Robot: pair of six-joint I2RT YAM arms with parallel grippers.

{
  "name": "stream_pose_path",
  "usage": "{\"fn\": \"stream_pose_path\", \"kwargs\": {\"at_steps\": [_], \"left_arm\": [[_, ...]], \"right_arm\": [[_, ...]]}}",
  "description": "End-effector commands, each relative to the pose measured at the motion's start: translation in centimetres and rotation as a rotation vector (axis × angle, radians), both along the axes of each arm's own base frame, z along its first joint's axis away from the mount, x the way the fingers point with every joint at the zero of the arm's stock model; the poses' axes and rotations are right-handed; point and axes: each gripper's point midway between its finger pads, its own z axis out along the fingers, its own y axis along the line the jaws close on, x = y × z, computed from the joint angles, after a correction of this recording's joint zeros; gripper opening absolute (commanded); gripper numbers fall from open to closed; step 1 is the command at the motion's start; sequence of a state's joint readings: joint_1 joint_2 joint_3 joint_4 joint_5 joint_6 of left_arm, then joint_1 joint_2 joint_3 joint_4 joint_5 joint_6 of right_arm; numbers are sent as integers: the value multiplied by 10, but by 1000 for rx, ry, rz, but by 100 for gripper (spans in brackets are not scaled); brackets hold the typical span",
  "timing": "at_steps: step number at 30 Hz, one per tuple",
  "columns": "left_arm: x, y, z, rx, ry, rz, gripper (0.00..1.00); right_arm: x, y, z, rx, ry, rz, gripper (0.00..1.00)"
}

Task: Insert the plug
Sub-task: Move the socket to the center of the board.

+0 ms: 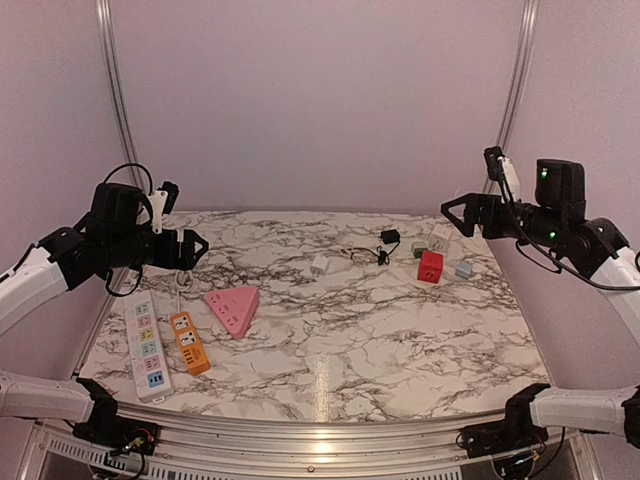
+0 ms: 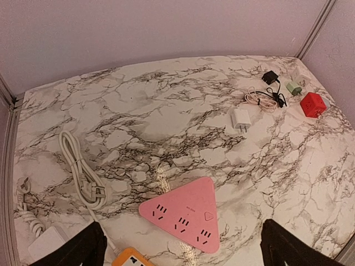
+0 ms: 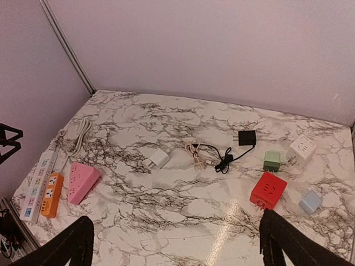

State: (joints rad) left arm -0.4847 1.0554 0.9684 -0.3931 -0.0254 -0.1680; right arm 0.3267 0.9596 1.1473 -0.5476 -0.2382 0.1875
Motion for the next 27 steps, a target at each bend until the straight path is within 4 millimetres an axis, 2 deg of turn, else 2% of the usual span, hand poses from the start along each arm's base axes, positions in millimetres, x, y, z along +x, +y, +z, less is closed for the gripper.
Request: {"fn": "stream_pose_path", "kwargs": {"at_steps": [1,5,13,16,20,25,27], "left_arm": [[6,0,13,8,-53,8,99],[9,-4,12,13,-47,0,99],[21,-19,-20,-20,24,-2,99],[29,-26,-33,-42,39,1,99],[38,-38,-38,-116,10,-10,99],[49,-40,-67,-77,63,10,99],[54,-33,-82,-28,76,49,99]], "right_arm": [[4,-4,8,24,-24,-28,98],[3,-5,7,8,-19,-27,98],[11,-15,-26,-83,61,-79,99],[7,-14,-31,-77,64,-65,98],[4,-12,-35,-73,70,-50,99],[3,-13,-38,-78,77,-54,99],[1,-13,-39,-72,75,-52,98]]}}
